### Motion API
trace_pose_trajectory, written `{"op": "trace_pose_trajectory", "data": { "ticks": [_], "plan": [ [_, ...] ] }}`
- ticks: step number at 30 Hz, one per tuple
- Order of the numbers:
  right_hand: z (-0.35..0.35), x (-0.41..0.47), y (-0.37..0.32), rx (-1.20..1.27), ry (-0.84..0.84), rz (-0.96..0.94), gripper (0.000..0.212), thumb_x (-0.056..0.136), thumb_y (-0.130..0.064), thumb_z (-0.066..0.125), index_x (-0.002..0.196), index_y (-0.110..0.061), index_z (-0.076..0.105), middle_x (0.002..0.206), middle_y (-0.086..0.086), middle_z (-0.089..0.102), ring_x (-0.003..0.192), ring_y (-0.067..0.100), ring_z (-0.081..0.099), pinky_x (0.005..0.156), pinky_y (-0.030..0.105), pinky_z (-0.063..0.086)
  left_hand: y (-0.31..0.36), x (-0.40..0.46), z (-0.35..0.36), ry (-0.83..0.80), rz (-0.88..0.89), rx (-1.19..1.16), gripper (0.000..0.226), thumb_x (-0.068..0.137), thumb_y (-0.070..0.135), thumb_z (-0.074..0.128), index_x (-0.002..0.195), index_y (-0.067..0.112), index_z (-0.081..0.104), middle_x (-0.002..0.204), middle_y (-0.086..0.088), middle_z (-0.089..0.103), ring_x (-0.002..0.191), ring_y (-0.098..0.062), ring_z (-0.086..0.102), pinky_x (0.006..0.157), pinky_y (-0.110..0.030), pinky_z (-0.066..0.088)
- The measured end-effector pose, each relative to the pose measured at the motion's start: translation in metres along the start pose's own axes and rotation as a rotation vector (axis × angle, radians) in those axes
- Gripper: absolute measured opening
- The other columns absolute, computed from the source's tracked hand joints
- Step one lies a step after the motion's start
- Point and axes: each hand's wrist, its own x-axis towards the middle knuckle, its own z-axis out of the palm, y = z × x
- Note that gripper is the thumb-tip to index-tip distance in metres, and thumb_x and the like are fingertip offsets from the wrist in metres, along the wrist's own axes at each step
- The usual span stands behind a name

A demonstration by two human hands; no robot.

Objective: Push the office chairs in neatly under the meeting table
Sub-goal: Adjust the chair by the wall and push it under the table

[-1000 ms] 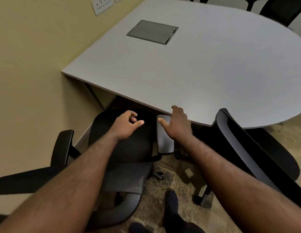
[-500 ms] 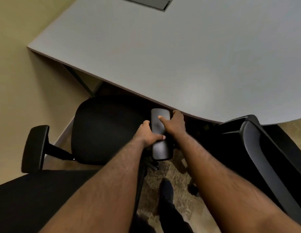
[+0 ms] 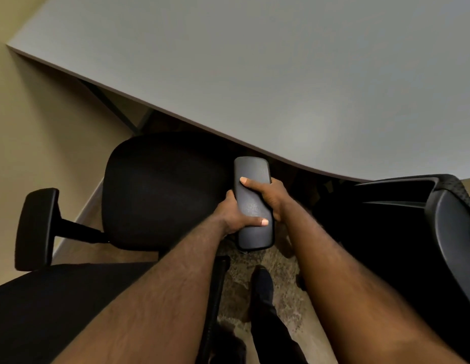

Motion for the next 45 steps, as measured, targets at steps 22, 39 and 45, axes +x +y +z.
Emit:
{"op": "trace_pose_trajectory", "data": {
  "ticks": [22,39,45],
  "plan": [
    [0.002,0.024,0.058,-0.106,0.127,-0.04,0.071,0.054,-0.047,0.089,0.107,-0.01,0.06,0.098,0.009,0.069,0.087,0.023,0.069,0.075,0.045,0.059,-0.036,0.031,0.011,-0.095,-0.062,0.119,0.113,0.059,0.027,0.092,0.145,0.011,0.019,0.138,-0.007,0.046,0.123,-0.024,0.049,0.1,-0.043,0.047],
    [0.003,0.033,0.079,-0.221,0.155,-0.027,0.079,0.061,-0.046,0.086,0.124,-0.014,0.049,0.116,0.009,0.062,0.098,0.022,0.062,0.085,0.045,0.055,-0.062,0.05,0.023,-0.067,-0.076,0.196,0.106,0.062,0.029,0.09,0.143,0.012,0.023,0.139,-0.009,0.045,0.123,-0.026,0.049,0.095,-0.038,0.05],
    [0.008,0.006,0.057,-0.726,0.285,-0.35,0.102,0.073,-0.05,0.076,0.149,-0.01,0.02,0.153,0.009,0.028,0.141,0.028,0.023,0.113,0.046,0.027,-0.045,0.03,-0.011,-0.057,0.047,0.337,0.118,0.063,0.033,0.089,0.151,0.014,0.012,0.149,-0.01,0.038,0.132,-0.027,0.042,0.107,-0.037,0.039]
  ]
}}
